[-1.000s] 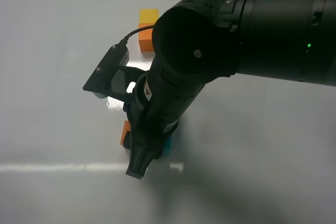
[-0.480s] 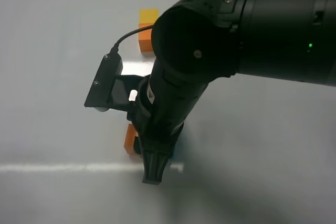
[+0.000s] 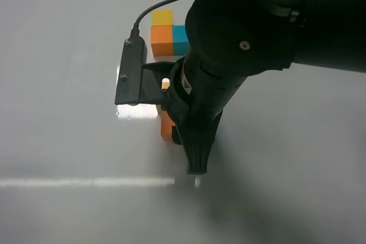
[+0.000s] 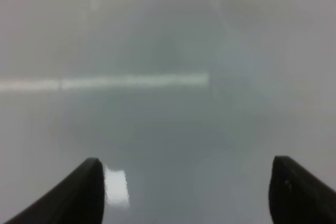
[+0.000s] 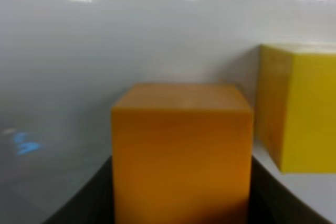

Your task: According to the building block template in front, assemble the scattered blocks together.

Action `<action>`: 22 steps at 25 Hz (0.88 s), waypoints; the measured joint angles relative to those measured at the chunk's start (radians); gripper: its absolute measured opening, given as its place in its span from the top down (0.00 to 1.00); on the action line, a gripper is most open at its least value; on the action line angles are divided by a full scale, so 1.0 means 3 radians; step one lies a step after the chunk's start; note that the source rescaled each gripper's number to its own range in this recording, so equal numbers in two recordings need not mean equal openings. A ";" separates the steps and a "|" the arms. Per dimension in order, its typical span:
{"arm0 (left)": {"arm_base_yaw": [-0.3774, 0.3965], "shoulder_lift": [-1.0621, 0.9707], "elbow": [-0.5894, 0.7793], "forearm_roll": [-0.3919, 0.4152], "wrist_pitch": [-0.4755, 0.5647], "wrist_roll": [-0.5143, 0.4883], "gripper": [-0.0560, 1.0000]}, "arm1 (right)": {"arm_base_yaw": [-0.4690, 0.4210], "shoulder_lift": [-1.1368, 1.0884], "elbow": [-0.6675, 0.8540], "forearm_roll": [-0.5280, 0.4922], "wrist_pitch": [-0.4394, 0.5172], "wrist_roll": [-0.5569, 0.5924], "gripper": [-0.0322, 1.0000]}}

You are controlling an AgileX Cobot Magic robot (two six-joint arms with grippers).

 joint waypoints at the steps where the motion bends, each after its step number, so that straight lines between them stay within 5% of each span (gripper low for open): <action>1: 0.0000 0.0000 0.0000 0.0000 0.0000 0.0000 0.07 | 0.0000 0.0000 0.0000 -0.0003 0.0005 0.0000 0.69; 22: 0.0000 0.0000 0.0000 0.0000 0.0000 0.0007 0.07 | 0.0000 0.0007 0.0000 0.0135 -0.0152 0.0000 0.69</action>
